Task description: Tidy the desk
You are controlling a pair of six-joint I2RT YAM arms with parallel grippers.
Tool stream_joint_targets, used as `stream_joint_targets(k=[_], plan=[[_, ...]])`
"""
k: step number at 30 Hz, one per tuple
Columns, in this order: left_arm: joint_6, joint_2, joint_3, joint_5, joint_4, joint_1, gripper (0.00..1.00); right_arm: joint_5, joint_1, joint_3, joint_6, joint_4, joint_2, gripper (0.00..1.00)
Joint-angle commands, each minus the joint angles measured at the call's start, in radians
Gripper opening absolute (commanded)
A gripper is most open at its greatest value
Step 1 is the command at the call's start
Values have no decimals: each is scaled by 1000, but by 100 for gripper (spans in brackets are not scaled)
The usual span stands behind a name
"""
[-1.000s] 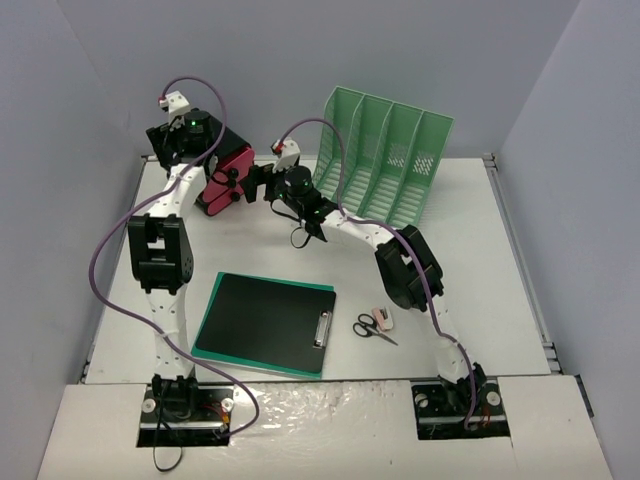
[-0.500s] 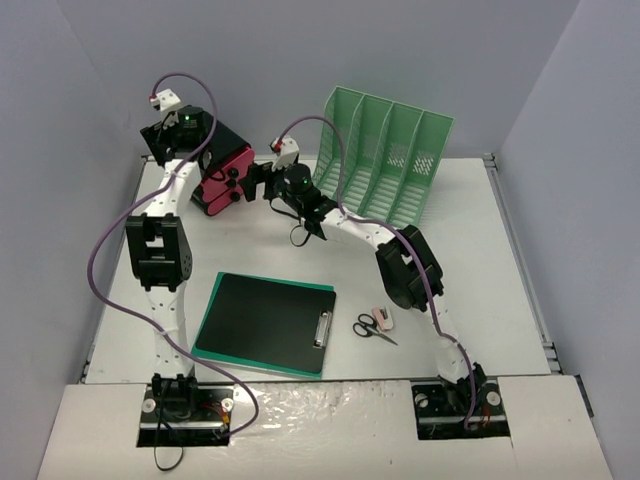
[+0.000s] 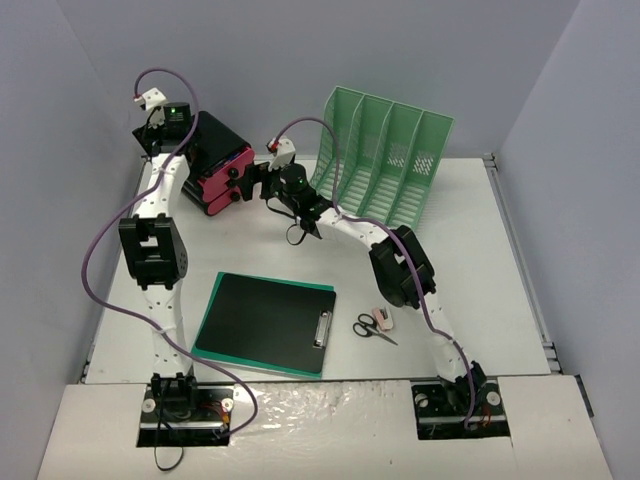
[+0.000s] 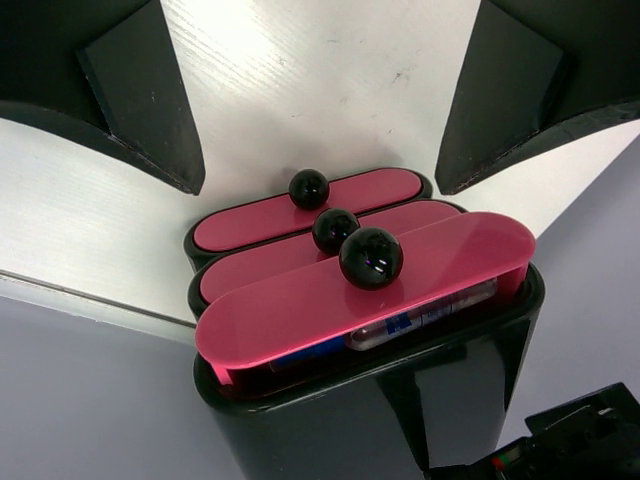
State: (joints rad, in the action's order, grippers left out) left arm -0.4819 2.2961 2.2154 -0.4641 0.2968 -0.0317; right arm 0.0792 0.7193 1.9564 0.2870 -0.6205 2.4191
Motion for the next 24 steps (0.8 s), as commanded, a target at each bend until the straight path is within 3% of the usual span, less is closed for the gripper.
stream_joint_targets(k=[1,9,24], plan=[[17,91,59,53,238,-21,95,-1,-6,1,-4,-88,-54,98],[14,163,233,39,256,-36,97,4,-4,-31,-27,-79,-71,98],[7,183,185,-91,97,-36,97,24,-4,-66,-59,-54,-90,97]])
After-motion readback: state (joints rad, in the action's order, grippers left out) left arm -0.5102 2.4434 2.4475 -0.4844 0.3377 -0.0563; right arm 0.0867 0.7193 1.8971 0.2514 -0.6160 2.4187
